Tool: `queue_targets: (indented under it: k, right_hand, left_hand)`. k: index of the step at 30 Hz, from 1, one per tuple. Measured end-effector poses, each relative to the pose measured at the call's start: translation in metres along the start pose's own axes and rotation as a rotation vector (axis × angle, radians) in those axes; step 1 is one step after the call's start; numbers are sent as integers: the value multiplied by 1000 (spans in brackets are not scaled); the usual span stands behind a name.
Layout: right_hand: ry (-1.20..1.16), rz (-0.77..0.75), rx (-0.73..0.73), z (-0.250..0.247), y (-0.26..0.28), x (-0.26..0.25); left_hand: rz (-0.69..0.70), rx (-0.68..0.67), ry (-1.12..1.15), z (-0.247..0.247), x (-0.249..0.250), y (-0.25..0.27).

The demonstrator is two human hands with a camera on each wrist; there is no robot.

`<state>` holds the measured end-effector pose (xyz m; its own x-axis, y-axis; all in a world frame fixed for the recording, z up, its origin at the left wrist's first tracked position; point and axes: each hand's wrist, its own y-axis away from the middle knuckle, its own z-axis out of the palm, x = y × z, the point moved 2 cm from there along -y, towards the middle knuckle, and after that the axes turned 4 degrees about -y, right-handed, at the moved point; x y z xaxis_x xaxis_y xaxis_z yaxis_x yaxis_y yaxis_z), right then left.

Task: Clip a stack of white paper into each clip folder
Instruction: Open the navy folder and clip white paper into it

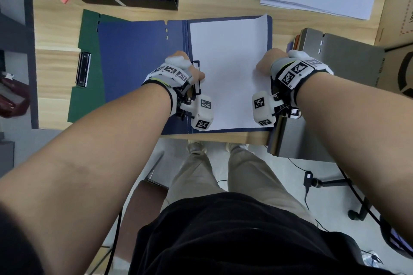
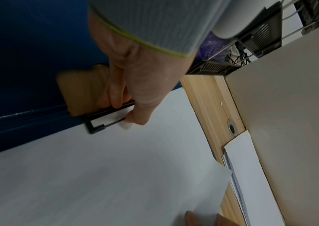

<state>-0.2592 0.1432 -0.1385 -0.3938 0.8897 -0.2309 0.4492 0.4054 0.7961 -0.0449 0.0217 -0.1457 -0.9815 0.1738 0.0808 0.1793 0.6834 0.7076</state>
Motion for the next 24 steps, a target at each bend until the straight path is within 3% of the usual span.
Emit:
queue_targets:
  k: [24]
  right_hand:
    - [-103,71,19,13,-17,13]
  left_hand:
    - [8,11,2,0,0,2]
